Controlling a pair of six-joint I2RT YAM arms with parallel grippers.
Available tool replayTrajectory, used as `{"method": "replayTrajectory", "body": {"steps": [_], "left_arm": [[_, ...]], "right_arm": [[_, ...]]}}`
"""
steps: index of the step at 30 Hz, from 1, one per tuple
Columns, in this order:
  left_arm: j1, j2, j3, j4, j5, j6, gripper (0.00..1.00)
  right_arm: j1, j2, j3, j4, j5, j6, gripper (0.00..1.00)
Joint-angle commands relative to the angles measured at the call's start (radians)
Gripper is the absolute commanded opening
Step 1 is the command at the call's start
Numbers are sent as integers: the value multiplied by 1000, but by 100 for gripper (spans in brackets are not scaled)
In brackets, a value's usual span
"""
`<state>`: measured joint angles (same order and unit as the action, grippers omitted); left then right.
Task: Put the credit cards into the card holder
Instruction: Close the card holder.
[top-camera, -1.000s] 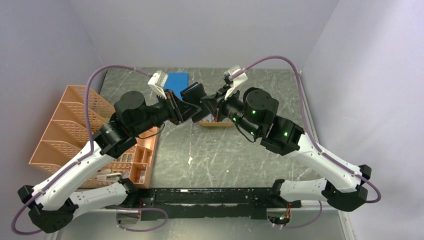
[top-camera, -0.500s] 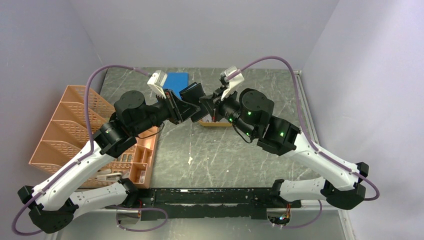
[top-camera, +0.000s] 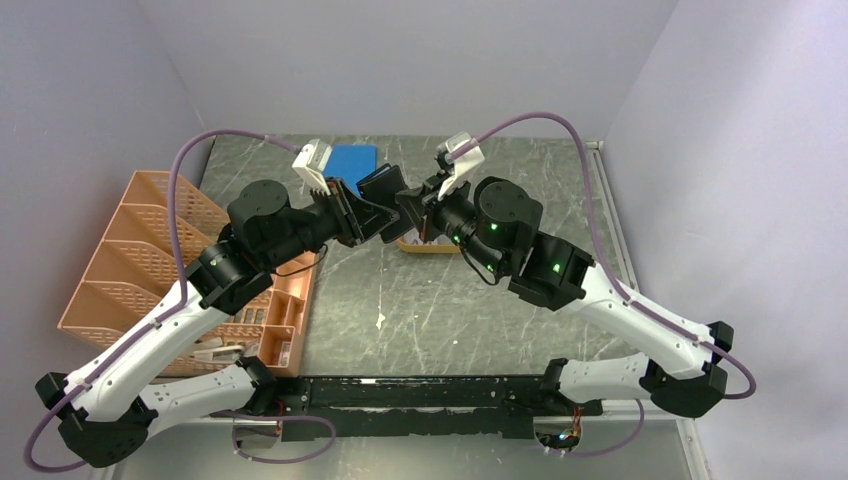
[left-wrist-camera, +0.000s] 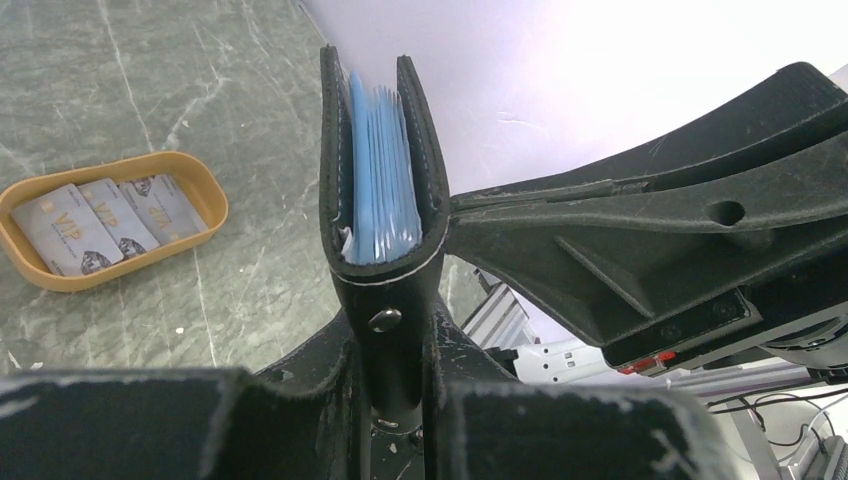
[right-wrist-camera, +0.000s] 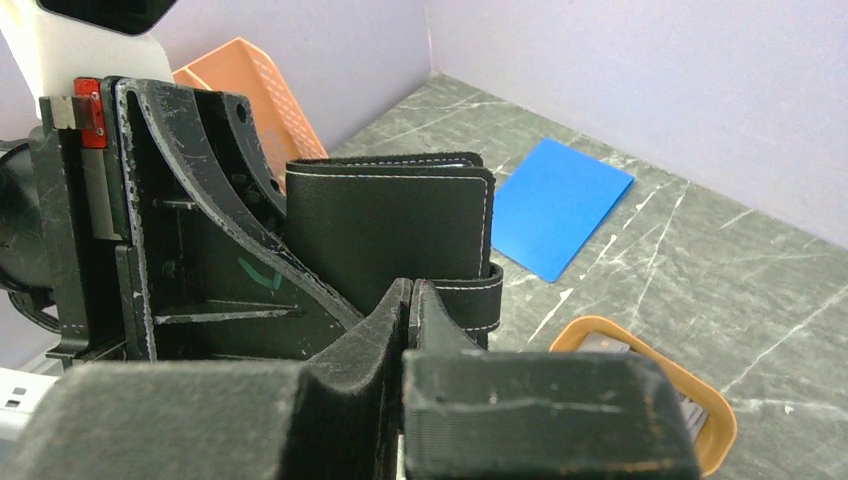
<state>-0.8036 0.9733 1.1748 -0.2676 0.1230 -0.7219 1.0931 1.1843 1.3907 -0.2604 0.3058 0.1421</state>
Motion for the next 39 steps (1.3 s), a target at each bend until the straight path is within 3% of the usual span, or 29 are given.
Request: {"method": "replayTrajectory", "body": {"steps": [1, 20, 39], "left_arm": [[-28, -26, 39, 260, 175, -47, 5], [-28, -107, 16, 259, 84, -44, 5], [-28, -130, 1, 510, 151, -195, 5]], "right_arm": [[32, 86, -51, -54, -88, 40, 0], [36, 33, -146, -22, -73, 73, 0], [35, 2, -258, 104, -108, 157, 0]]}}
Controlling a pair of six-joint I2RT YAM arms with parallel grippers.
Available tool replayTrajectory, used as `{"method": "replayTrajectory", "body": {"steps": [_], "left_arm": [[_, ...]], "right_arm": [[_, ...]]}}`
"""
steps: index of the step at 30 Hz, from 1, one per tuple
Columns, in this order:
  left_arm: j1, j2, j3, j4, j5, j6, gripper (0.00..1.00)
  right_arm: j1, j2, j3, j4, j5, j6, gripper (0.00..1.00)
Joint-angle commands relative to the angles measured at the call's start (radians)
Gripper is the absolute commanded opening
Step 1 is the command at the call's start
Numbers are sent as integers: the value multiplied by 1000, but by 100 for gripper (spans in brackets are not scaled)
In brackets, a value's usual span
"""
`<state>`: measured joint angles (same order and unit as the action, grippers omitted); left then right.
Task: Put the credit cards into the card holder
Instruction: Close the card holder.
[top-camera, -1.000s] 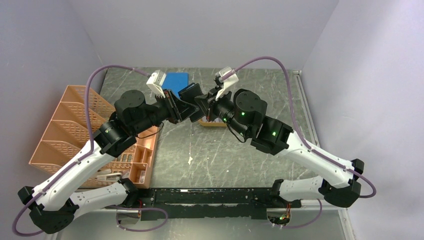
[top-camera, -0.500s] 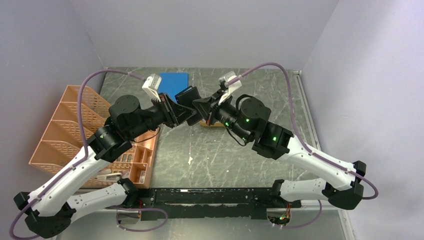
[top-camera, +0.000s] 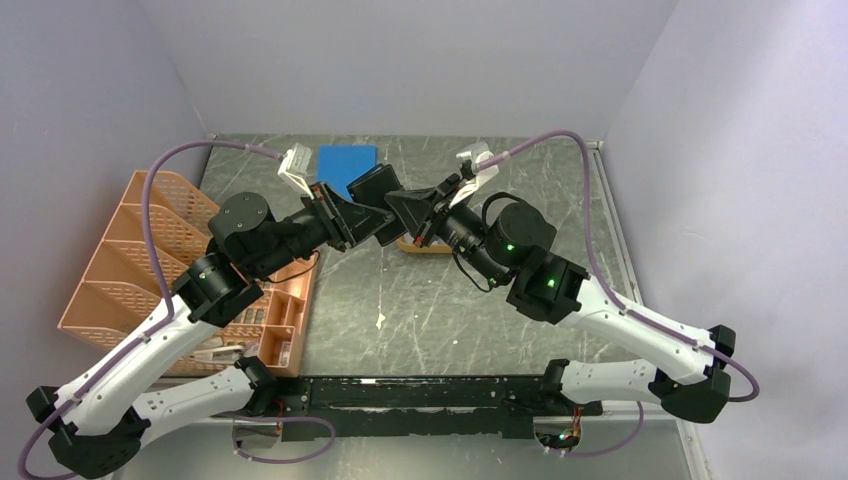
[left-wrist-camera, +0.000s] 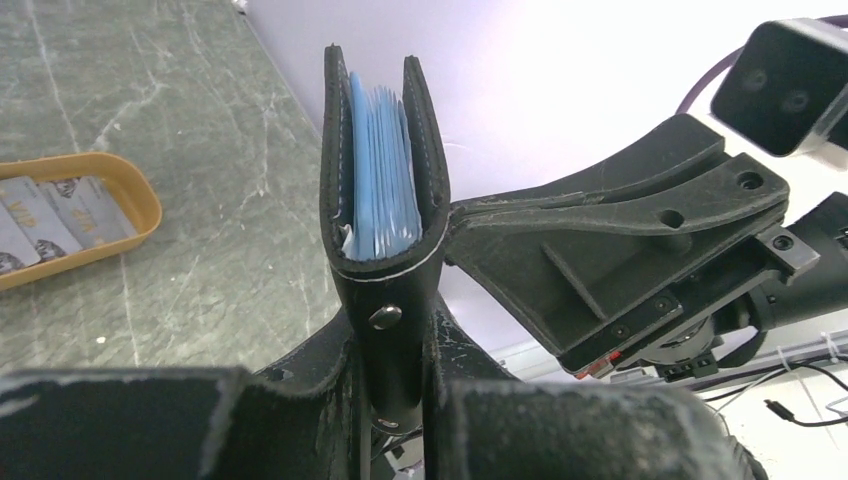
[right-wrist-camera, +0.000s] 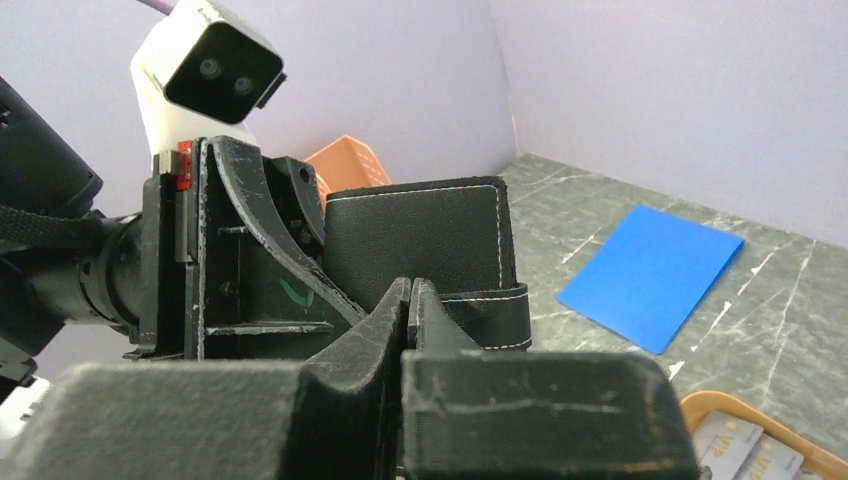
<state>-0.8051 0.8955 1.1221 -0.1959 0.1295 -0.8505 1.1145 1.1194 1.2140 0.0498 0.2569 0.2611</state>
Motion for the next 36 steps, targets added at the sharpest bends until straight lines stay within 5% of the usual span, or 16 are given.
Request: {"method": "replayTrajectory", "body": {"steps": [1, 36], "left_arm": [[-26, -52, 58, 442, 145, -70, 5], [-26, -21, 145, 597, 135, -111, 5]], "right_arm": [[14, 66, -86, -205, -59, 40, 0], [26, 113, -158, -213, -105, 65, 0]]}}
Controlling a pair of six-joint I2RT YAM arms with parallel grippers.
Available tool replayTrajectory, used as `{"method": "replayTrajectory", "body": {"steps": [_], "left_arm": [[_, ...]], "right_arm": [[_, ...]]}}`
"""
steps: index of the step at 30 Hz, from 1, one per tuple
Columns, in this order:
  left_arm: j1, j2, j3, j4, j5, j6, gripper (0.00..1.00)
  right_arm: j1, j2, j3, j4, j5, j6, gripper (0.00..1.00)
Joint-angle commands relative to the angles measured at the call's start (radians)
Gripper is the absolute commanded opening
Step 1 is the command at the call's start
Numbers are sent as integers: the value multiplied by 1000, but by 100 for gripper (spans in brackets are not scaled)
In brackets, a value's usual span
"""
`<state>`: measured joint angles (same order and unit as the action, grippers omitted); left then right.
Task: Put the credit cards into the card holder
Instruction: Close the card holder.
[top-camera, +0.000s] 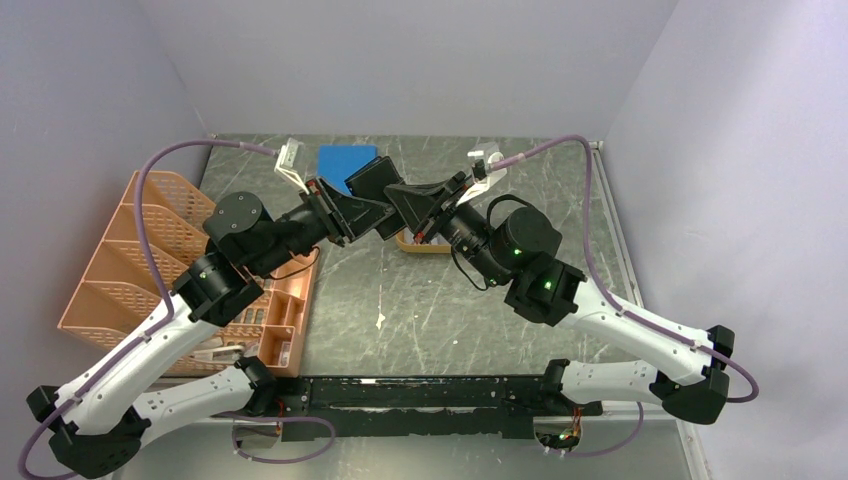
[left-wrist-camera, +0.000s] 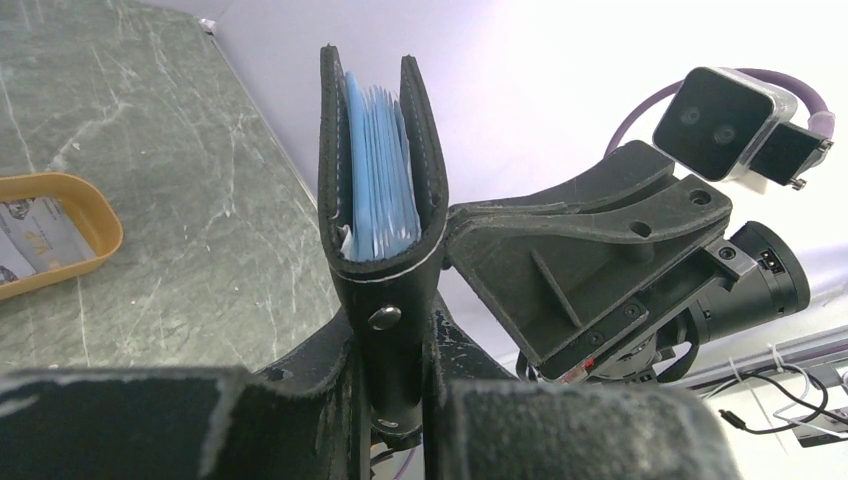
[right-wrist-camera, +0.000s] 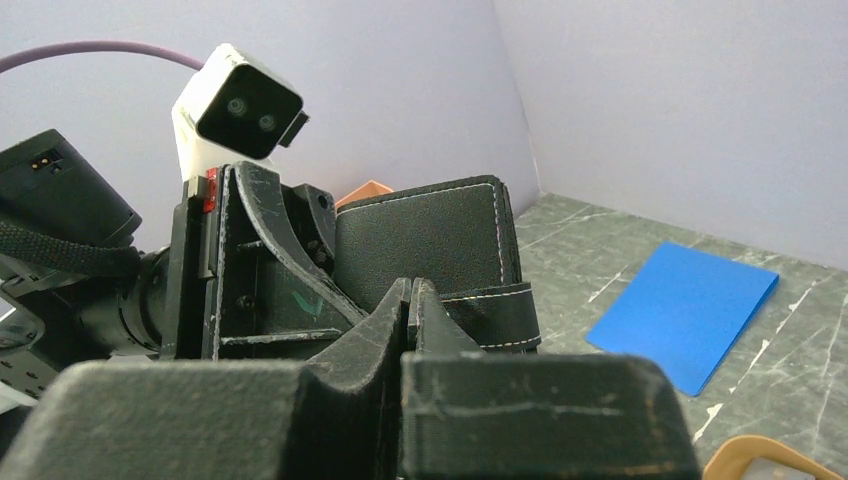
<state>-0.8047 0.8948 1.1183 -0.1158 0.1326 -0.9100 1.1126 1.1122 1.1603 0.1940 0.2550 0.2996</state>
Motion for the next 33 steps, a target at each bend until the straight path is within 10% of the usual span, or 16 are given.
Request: {"method": "replayTrajectory", "body": {"steps": [1, 15, 23, 33], "left_arm": [[-26, -18, 154, 518, 133, -51, 5], [-27, -29, 153, 423, 89, 22, 5], [-27, -83, 16, 36, -92, 224, 5], [-27, -63, -282, 73, 82, 211, 5]], "right_arm": [[28, 122, -108, -357, -104, 28, 0], [29, 57, -116, -328, -121, 59, 1], [25, -90, 73, -428, -137, 41, 91], [25, -256, -26, -454, 68, 15, 97]]}}
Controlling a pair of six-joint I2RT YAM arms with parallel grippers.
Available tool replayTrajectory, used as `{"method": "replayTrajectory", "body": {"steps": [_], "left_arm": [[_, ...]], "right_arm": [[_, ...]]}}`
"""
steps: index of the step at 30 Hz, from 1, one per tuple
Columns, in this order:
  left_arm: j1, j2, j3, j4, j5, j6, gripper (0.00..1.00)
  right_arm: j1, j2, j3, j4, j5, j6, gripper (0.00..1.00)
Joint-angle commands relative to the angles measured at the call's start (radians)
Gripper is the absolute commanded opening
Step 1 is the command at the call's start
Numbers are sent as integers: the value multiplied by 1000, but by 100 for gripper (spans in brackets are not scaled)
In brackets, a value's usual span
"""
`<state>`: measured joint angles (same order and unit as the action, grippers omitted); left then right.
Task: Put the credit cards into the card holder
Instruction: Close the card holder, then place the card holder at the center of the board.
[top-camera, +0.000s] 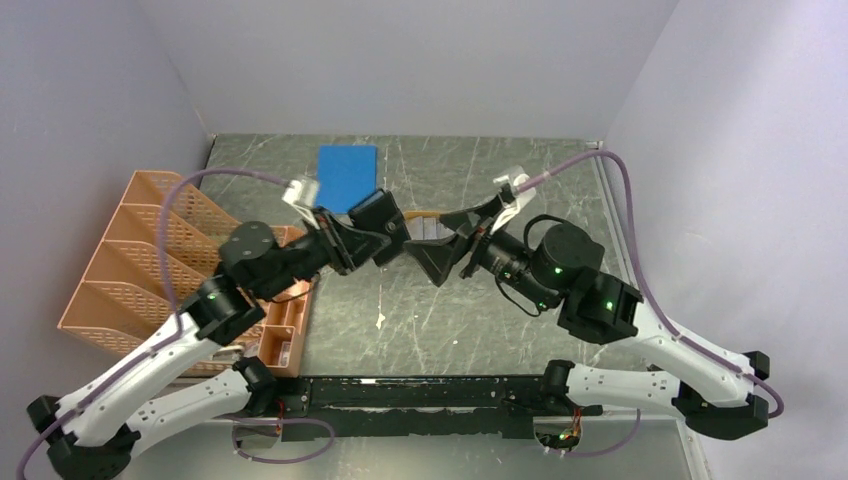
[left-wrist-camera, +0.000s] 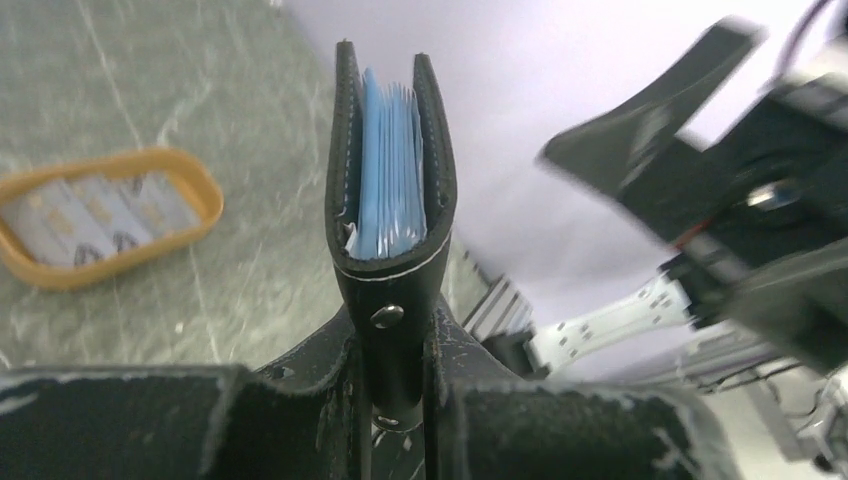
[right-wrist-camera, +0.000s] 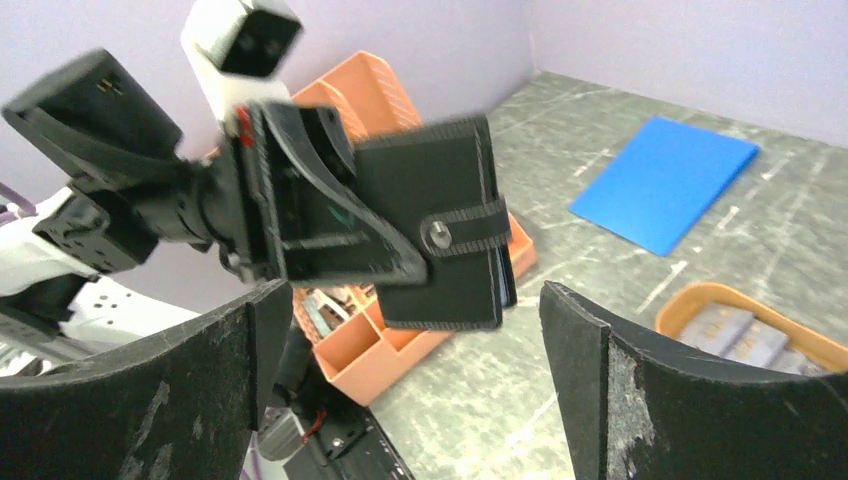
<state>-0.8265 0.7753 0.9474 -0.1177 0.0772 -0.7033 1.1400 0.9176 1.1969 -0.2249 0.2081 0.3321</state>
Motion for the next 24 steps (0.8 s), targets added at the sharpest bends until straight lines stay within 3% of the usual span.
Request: {"method": "replayTrajectory", "body": {"steps": [1, 8, 17, 21, 24], "left_arm": [[-5, 79, -141, 83, 163, -4, 5], [-6, 331, -279, 136, 268, 20, 5], [-6, 542, -347, 60, 121, 78, 5], [-6, 585, -362, 9, 30, 80, 30], [-6, 577, -354, -44, -43, 81, 54]], "right_arm": [[-2, -79, -86, -29, 140, -17, 97], [-2, -83, -157, -67, 222, 5, 96], [-2, -83, -180, -55, 239, -8, 96], [-2, -88, -188, -65, 263, 0, 97], [-2, -73, -180, -92, 305, 28, 98]]}}
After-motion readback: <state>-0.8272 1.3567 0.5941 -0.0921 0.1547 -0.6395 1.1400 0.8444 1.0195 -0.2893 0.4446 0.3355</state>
